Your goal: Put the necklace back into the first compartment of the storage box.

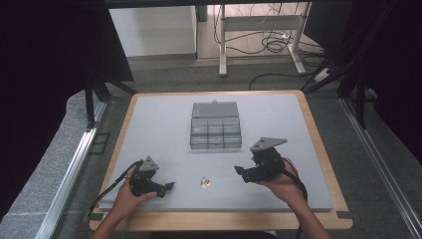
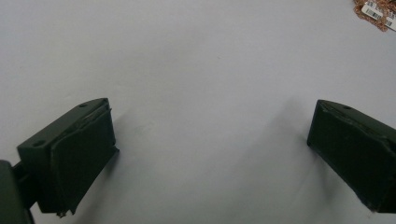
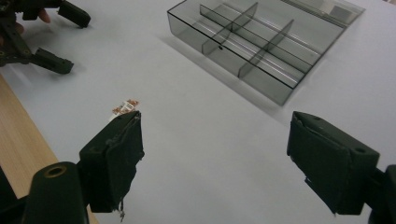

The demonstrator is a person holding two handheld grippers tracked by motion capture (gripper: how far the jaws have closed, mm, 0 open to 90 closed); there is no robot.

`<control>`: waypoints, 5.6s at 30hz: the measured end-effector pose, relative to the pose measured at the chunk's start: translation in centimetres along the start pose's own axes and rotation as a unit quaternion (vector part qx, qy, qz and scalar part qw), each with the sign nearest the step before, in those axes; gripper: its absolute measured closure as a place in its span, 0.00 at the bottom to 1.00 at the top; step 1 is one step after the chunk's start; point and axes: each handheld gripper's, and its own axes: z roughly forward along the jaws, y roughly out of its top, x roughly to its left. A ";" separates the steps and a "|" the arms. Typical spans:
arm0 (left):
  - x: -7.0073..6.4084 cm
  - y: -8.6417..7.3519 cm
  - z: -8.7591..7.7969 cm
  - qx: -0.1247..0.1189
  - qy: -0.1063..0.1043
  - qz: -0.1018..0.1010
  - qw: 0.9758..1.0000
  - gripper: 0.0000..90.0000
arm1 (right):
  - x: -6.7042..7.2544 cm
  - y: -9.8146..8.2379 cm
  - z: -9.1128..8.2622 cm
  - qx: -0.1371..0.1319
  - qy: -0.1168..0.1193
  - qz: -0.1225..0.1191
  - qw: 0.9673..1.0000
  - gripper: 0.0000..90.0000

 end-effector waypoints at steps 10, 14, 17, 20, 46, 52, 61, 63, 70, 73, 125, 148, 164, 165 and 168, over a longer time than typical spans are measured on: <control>0.0 0.0 0.0 0.000 0.001 0.000 1.000 0.01 | 1.5 2.1 1.8 0.031 0.009 -0.031 0.999 0.22; 0.0 0.0 0.0 0.000 0.001 0.000 1.000 0.01 | 1.6 2.6 2.6 0.042 0.010 -0.033 0.999 0.22; 0.0 0.0 0.0 0.000 0.000 0.000 1.000 0.01 | 1.8 2.9 3.0 0.047 0.014 -0.034 0.998 0.22; 0.0 0.0 0.0 0.000 0.001 0.000 1.000 0.01 | 2.1 3.2 4.0 0.061 0.022 -0.046 0.997 0.25; 0.0 0.0 0.0 -0.001 0.002 0.002 1.000 0.01 | 5.2 3.4 9.6 0.135 0.061 -0.081 0.986 0.39; 0.0 0.0 0.0 0.000 0.001 0.002 1.000 0.01 | 6.0 2.8 10.7 0.150 0.073 -0.094 0.981 0.44; 0.0 0.0 0.0 -0.001 0.001 0.000 1.000 0.01 | 6.7 2.3 11.8 0.175 0.081 -0.110 0.975 0.54; 0.0 0.0 0.0 -0.001 0.001 0.000 1.000 0.01 | 6.8 2.2 12.0 0.178 0.080 -0.113 0.974 0.55; 0.0 0.0 0.0 -0.001 0.001 0.001 1.000 0.01 | 7.2 1.9 12.9 0.188 0.074 -0.119 0.972 0.62; 0.0 0.0 0.0 0.000 0.001 0.000 1.000 0.01 | 7.4 1.8 13.0 0.189 0.073 -0.122 0.972 0.65; 0.0 0.0 0.0 0.000 0.001 0.001 1.000 0.01 | 7.3 2.2 13.0 0.229 0.068 -0.120 0.964 0.86; 0.0 0.0 0.0 0.000 0.001 0.002 1.000 0.01 | 5.8 4.6 9.7 0.154 0.084 -0.084 0.981 0.86; 0.0 0.0 0.0 0.001 0.000 0.002 1.000 0.01 | 5.9 8.4 6.2 0.097 0.084 -0.086 0.988 0.86; 0.0 0.0 0.0 0.001 0.000 0.002 1.000 0.01 | 5.9 8.8 6.0 0.093 0.085 -0.084 0.988 0.86; 0.0 0.0 0.0 0.000 0.000 0.001 1.000 0.01 | 6.0 9.6 5.4 0.085 0.086 -0.085 0.989 0.86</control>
